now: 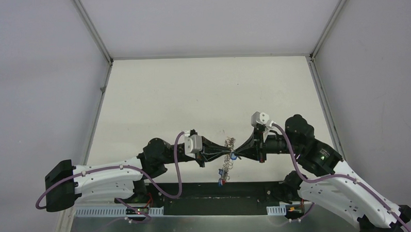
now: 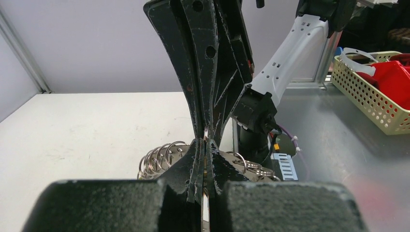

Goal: Put the keys on the keyring

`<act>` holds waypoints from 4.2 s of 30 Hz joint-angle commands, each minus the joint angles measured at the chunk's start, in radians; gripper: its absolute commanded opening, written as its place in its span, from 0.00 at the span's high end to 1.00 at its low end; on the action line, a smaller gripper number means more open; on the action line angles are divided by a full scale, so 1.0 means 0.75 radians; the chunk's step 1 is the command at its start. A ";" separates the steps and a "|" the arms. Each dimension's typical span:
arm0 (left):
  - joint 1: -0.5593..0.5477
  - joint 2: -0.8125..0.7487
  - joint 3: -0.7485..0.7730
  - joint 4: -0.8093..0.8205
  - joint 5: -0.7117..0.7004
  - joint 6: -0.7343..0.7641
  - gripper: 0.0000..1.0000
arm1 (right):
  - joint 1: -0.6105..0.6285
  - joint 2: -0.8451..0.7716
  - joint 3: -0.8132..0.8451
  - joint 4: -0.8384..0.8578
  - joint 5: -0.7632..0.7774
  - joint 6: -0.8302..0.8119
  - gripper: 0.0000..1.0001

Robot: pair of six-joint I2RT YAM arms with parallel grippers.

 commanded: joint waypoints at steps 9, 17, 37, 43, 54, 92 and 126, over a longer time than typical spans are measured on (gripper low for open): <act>-0.015 -0.019 0.033 0.232 0.026 -0.018 1.00 | -0.003 0.074 -0.011 -0.053 -0.054 -0.086 0.88; -0.013 -0.015 0.039 0.188 0.013 -0.021 1.00 | -0.004 -0.021 0.004 -0.056 0.012 -0.118 0.55; -0.014 -0.003 0.045 0.158 0.001 -0.039 1.00 | -0.002 -0.067 -0.029 0.316 -0.121 -0.071 0.71; -0.015 -0.004 0.038 0.167 -0.012 -0.039 1.00 | -0.002 -0.051 -0.061 0.344 -0.107 -0.073 0.76; -0.015 -0.029 0.033 0.119 -0.032 -0.038 1.00 | -0.001 -0.047 -0.023 0.166 -0.097 -0.173 1.00; -0.021 0.258 0.343 -0.428 0.081 0.047 0.77 | -0.002 0.306 0.422 -0.603 0.052 -0.494 1.00; -0.022 0.000 0.006 0.165 -0.126 -0.039 1.00 | -0.002 -0.012 0.188 -0.300 0.209 -0.207 0.44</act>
